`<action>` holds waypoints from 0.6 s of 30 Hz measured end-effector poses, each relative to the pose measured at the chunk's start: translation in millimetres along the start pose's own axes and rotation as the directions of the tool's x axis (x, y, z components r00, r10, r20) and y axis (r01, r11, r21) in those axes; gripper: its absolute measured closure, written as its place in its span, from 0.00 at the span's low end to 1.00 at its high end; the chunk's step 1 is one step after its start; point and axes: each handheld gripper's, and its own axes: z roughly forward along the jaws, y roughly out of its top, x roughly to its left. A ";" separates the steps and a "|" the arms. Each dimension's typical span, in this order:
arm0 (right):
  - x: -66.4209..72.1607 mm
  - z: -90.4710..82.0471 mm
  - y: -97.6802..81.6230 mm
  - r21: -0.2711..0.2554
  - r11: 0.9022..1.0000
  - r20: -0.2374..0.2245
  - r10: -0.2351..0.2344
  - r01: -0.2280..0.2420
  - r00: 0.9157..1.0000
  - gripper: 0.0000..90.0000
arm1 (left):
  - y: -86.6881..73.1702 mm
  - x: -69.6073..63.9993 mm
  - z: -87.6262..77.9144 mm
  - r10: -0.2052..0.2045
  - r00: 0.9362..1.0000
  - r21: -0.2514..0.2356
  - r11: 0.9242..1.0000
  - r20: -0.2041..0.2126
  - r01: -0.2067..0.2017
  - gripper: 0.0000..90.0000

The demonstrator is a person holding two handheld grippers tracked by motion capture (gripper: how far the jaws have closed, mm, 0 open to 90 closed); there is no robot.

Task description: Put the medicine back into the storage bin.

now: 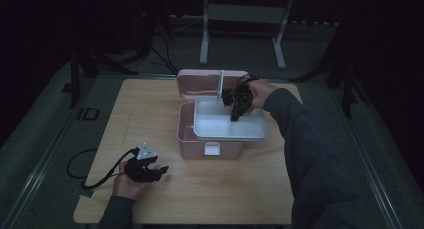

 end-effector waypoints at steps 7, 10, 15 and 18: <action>-6.5 9.5 10.5 0.003 1.000 0.003 0.021 -0.021 1.000 0.99 | 0.0 0.2 -0.7 0.002 1.000 0.000 1.000 -0.001 -0.002 0.45; -6.7 12.0 13.4 -0.003 1.000 0.001 0.022 -0.022 1.000 0.99 | -0.1 0.2 0.3 0.001 1.000 0.003 1.000 0.001 -0.001 0.45; -5.9 12.0 16.7 0.002 1.000 0.014 0.024 -0.024 1.000 0.99 | -0.1 0.1 0.3 0.001 1.000 0.003 1.000 0.001 -0.001 0.45; -3.5 8.7 23.1 -0.008 1.000 0.022 0.007 -0.007 1.000 0.99 | -0.2 -0.2 0.3 0.000 1.000 0.000 1.000 0.002 0.000 0.45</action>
